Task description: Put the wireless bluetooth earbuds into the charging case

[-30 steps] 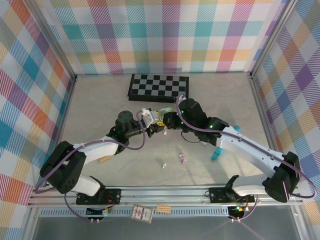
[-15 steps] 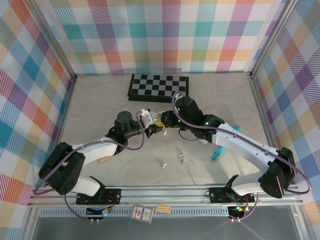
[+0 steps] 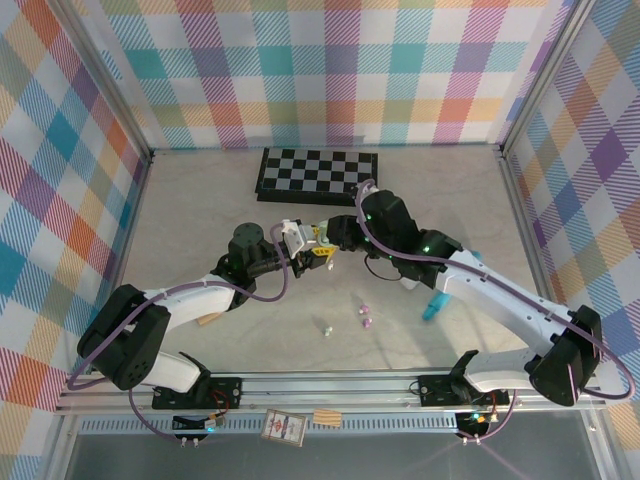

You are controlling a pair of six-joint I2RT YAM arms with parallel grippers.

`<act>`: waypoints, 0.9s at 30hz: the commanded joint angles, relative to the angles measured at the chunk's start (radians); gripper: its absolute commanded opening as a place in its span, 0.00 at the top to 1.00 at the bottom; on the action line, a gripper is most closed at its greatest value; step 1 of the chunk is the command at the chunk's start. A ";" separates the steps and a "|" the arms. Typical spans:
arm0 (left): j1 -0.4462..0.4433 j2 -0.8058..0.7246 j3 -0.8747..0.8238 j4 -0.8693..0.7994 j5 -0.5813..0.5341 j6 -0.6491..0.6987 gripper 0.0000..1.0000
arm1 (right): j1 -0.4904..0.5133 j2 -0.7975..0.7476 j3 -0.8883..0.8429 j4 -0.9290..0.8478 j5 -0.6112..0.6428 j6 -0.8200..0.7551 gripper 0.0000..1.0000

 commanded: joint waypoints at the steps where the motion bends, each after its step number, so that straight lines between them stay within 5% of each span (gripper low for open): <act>1: -0.001 -0.013 -0.006 0.044 0.060 -0.001 0.69 | -0.014 0.008 0.045 -0.022 0.014 -0.038 0.70; 14: -0.001 0.014 0.000 0.092 0.079 -0.073 0.69 | -0.031 0.016 0.104 -0.061 -0.007 -0.091 0.53; 27: -0.001 0.064 0.034 0.151 0.072 -0.225 0.71 | -0.031 0.014 0.098 -0.074 -0.056 -0.103 0.48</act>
